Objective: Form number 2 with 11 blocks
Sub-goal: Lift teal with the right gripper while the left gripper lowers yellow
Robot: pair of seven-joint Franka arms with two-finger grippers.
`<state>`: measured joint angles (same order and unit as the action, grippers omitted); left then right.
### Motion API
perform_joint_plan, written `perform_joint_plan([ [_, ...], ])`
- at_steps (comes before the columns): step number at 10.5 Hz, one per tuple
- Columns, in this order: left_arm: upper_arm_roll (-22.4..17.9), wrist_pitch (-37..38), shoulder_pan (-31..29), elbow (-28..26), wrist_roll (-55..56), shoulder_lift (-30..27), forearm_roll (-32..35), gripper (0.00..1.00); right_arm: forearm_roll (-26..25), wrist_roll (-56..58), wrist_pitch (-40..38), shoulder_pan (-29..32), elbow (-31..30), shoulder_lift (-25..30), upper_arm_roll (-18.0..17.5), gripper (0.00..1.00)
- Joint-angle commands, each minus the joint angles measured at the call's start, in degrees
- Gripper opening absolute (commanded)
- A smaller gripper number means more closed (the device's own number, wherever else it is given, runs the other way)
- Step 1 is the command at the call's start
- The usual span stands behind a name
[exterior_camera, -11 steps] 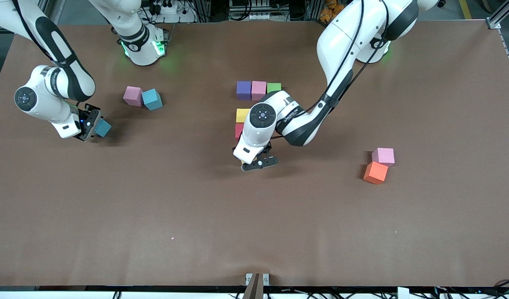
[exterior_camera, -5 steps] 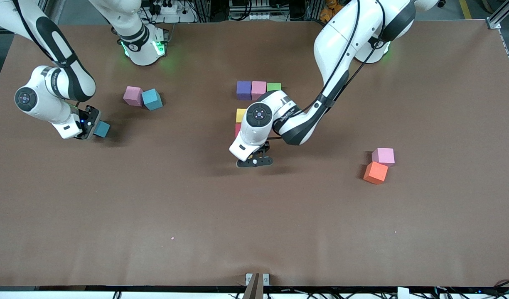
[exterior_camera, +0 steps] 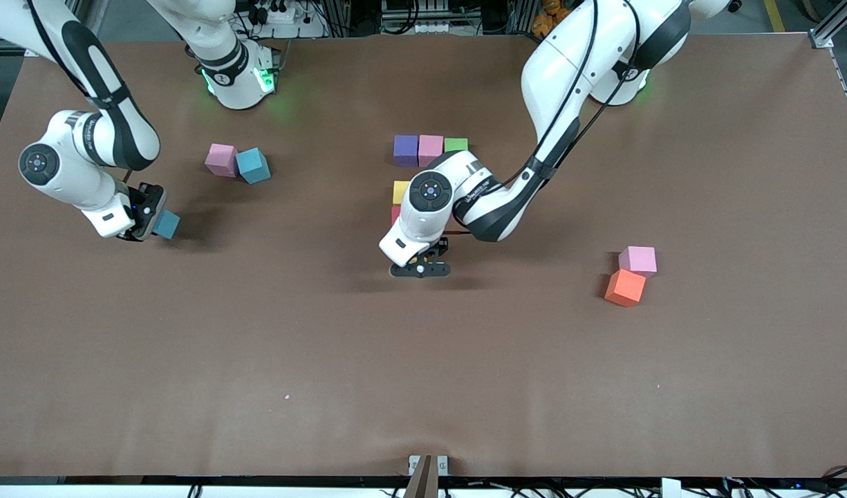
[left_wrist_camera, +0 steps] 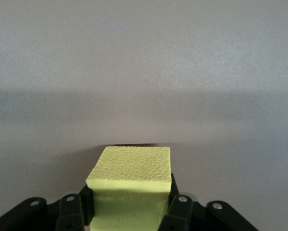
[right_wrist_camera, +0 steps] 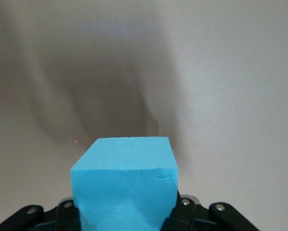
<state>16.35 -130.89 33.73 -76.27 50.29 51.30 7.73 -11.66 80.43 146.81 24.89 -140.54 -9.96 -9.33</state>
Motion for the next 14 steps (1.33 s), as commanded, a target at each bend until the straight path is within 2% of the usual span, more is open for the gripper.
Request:
perform_joint_plan([
  [1, -0.53, 0.29, 0.54, 0.5, -1.78, 0.12, -1.22, 0.36, 1.54, -0.7, -1.18, -4.48, 1.57, 1.88, -0.08, 0.58],
  [3, -0.44, 0.29, 0.63, 0.42, -1.69, 0.12, -1.22, 0.36, 3.92, -4.3, -1.27, -7.65, 2.28, 1.79, -0.08, 0.58],
  [6, -0.53, 0.29, 0.89, 0.42, -1.78, 0.12, -0.96, 0.35, 4.1, -6.07, -1.27, -10.73, 4.47, 1.35, -0.08, 0.58],
  [14, -0.53, 0.2, 1.16, -0.02, -2.04, 0.73, -1.05, 0.35, 4.01, -8.01, -2.32, -11.97, 4.57, 1.17, -0.08, 0.58],
])
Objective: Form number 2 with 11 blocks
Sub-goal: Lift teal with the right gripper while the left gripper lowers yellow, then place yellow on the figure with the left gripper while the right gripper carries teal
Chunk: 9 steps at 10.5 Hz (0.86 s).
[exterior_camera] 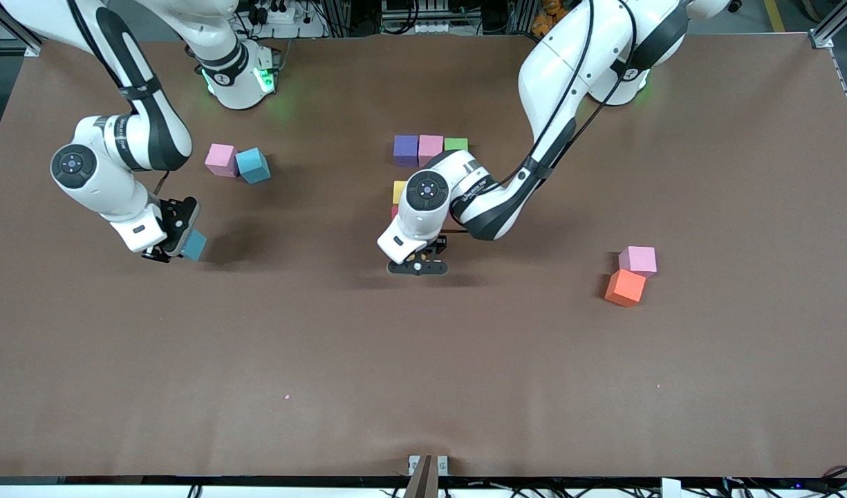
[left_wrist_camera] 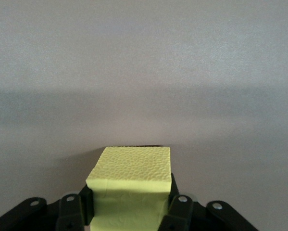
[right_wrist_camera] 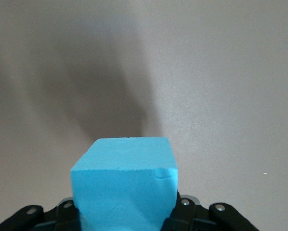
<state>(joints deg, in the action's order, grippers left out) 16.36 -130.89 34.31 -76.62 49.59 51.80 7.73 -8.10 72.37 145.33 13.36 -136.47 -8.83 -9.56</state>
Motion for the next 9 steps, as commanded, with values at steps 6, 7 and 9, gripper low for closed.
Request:
perform_joint_plan([
  [6, -0.54, 0.11, 1.37, 0.42, -1.34, 0.59, -1.05, 0.34, 0.46, 0.32, -1.46, -0.18, 0.41, 0.31, 0.24, 0.58],
  [7, -0.54, 0.11, 1.37, 0.42, -1.42, 0.85, -1.05, 0.34, 0.46, 0.32, -1.46, -0.18, 0.41, 0.31, 0.24, 0.58],
  [9, -0.54, -0.15, 1.37, 0.51, -1.51, 1.37, -0.96, 0.34, 0.46, 0.32, -1.46, -0.18, 0.41, 0.31, 0.24, 0.59],
])
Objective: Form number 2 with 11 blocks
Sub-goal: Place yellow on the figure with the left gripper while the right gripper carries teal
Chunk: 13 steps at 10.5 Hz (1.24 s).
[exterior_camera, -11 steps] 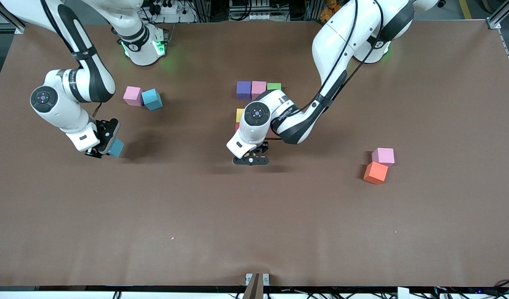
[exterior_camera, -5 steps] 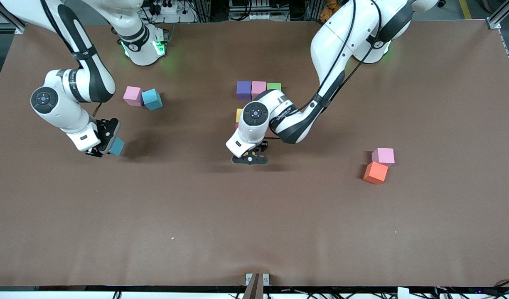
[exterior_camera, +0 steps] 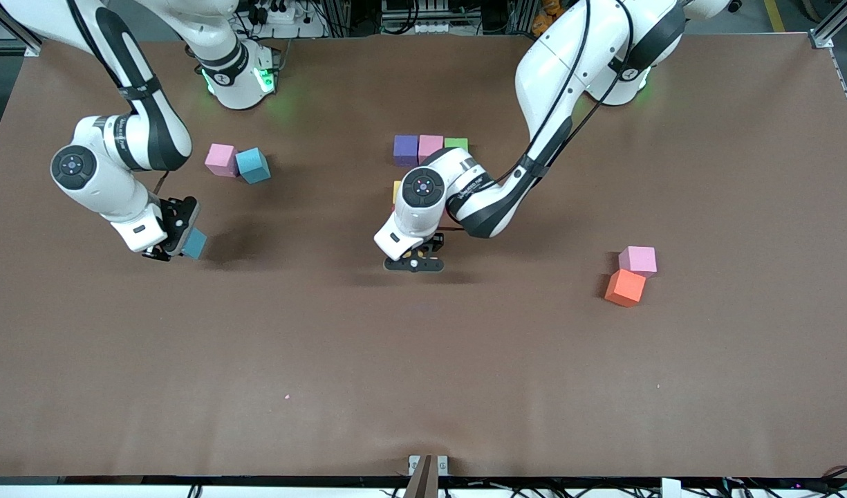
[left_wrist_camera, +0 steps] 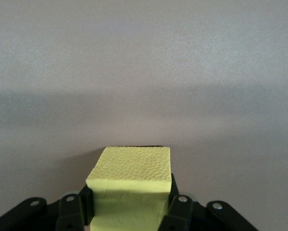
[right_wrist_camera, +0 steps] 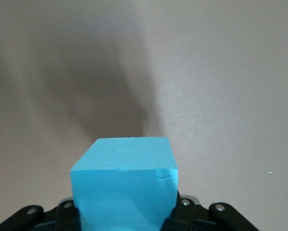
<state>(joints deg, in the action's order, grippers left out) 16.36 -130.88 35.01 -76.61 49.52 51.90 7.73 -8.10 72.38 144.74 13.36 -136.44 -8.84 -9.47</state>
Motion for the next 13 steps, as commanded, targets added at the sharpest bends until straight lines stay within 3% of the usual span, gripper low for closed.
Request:
perform_joint_plan([
  [1, -0.54, -0.25, 0.67, 0.58, -1.45, 1.27, -0.96, 0.34, 0.46, 0.31, -0.87, -0.18, 0.39, 0.31, 0.15, 0.59],
  [5, -0.54, -1.31, 0.85, 0.58, -1.36, 1.45, -0.96, 0.37, 0.46, 0.22, -0.87, -0.18, 0.39, 0.31, 0.15, 0.59],
  [6, -0.54, -1.66, 0.85, 0.58, -1.36, 1.36, -0.96, 0.55, 0.46, 0.22, -0.87, -0.26, 0.39, 0.31, 0.15, 0.59],
  [7, -0.54, -1.66, 0.76, 0.58, -1.36, 1.36, -0.96, 0.62, 0.46, 0.22, -0.87, -0.26, 0.39, 0.31, 0.15, 0.59],
  [8, -0.54, -1.83, 0.85, 0.58, -1.36, 1.36, -0.96, 0.86, 0.46, 0.22, -0.78, -0.26, 0.39, 0.23, 0.15, 0.59],
  [9, -0.54, -1.84, 0.94, 0.58, -1.36, 1.01, -0.87, 1.0, 0.46, 0.22, -0.78, -0.26, 0.39, 0.23, 0.15, 0.59],
  [13, 0.08, -0.53, 1.38, 0.76, -0.3, -2.49, -1.31, 1.0, 0.46, 0.22, -0.69, -0.35, 0.39, 0.14, 0.15, 0.59],
])
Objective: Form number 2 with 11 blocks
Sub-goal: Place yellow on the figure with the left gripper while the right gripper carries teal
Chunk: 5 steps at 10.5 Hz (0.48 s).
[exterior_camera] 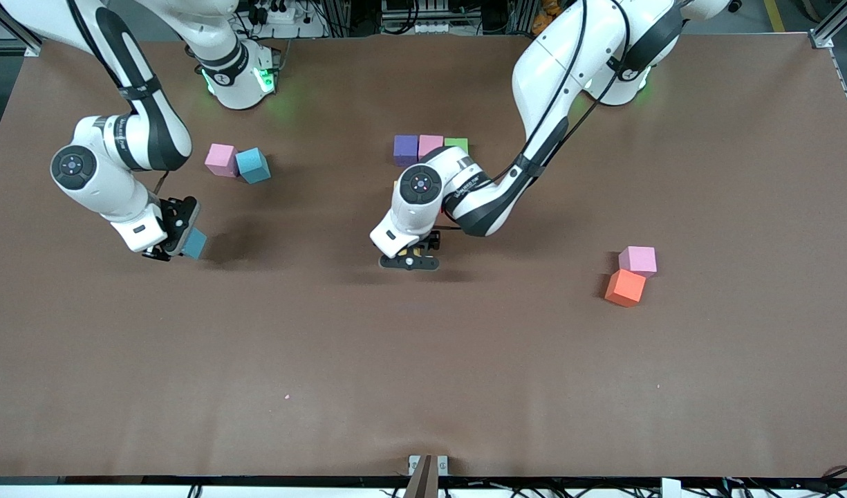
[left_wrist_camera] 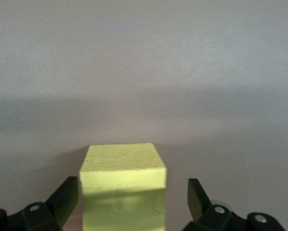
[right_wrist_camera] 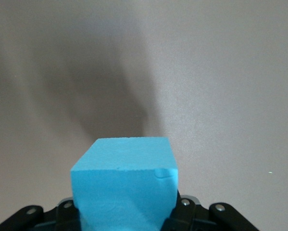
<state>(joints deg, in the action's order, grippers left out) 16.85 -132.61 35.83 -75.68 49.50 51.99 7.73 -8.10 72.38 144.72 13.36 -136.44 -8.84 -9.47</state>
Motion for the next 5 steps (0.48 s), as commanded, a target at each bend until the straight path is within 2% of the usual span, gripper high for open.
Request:
perform_joint_plan([
  [1, -0.33, 3.04, 0.55, -0.16, -0.28, -3.82, -1.4, 1.0, 0.46, 0.13, -0.67, -0.35, 0.47, 0.14, 0.15, 0.59],
  [5, -0.76, 7.1, -0.32, -0.43, -0.9, -7.08, -0.43, 1.0, 0.46, -0.48, -0.85, -1.75, 1.08, 0.66, -0.63, 0.59],
])
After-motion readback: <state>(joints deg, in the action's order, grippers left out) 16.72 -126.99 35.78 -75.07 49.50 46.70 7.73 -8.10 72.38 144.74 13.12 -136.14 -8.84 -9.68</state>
